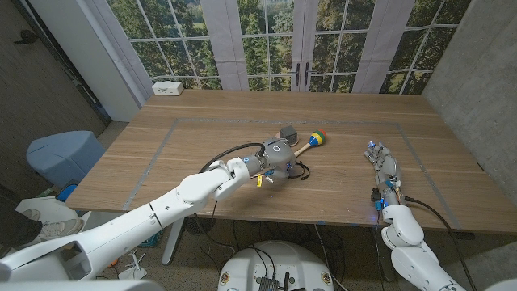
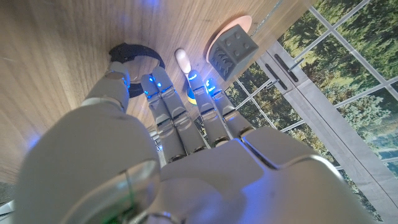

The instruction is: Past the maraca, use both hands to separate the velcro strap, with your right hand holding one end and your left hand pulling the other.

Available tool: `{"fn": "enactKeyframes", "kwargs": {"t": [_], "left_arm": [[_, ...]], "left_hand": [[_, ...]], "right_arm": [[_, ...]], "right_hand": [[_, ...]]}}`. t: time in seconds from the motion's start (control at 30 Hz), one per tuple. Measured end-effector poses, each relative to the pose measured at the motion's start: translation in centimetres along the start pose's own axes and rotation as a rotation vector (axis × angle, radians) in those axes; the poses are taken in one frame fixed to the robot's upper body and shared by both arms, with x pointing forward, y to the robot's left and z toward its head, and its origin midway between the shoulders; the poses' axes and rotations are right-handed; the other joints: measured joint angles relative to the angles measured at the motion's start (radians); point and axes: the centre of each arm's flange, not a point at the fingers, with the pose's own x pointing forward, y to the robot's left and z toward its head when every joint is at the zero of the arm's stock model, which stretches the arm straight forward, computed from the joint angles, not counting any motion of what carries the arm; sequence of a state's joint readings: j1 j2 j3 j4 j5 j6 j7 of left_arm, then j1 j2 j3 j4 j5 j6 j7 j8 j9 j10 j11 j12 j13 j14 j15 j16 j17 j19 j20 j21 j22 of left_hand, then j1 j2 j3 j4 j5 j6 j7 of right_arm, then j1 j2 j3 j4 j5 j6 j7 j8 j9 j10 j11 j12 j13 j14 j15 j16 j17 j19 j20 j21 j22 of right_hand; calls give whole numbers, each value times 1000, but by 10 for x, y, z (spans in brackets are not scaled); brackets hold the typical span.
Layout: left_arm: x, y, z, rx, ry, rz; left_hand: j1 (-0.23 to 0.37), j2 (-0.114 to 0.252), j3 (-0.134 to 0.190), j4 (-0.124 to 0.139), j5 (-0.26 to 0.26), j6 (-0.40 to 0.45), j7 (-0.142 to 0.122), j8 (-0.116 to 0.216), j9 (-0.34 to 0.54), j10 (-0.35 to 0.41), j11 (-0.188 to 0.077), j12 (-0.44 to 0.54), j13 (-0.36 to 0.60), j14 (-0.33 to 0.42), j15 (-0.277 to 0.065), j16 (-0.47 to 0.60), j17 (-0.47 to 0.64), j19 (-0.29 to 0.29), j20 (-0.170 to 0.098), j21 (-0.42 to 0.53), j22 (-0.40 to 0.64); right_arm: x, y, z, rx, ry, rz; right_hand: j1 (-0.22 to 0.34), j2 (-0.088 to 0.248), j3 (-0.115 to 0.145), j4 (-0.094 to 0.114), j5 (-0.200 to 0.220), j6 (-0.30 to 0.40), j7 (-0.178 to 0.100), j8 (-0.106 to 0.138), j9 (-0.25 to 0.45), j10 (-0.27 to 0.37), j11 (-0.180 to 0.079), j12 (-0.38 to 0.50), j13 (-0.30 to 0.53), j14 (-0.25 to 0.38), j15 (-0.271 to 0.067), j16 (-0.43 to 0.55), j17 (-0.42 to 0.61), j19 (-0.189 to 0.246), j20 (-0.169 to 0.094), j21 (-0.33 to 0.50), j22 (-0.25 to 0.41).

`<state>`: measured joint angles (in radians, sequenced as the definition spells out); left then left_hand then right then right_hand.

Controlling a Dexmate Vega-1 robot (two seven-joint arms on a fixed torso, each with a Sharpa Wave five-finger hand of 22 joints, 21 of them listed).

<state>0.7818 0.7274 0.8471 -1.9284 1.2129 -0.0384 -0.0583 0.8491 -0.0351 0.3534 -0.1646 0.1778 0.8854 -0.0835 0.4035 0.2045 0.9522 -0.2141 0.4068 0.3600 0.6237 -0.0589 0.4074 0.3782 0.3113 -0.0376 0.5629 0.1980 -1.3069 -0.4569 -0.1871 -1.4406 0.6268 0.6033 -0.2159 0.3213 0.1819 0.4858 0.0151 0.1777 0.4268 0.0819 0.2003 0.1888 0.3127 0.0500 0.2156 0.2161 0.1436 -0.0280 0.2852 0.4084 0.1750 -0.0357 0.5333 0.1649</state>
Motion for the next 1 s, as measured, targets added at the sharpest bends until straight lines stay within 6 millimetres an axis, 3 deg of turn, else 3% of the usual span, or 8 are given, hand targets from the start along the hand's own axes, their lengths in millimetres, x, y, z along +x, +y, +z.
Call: {"fn": "enactKeyframes", "kwargs": {"t": [1.0], "left_arm": [[9,-13,19,70,-85,-49]], "left_hand": [[49,35,15,-15,8,-10,-10,-13,1,-4,-4,0,14,0,0,0,9,4,4,0,5]], "right_arm": [[-6,-13,-2,9,-3,-10]], "right_hand": [[0,0,-4,-4,0,9,-2,0,0,9,-2,0,0,7,7,1,-5,7,7,-12,6]]}}
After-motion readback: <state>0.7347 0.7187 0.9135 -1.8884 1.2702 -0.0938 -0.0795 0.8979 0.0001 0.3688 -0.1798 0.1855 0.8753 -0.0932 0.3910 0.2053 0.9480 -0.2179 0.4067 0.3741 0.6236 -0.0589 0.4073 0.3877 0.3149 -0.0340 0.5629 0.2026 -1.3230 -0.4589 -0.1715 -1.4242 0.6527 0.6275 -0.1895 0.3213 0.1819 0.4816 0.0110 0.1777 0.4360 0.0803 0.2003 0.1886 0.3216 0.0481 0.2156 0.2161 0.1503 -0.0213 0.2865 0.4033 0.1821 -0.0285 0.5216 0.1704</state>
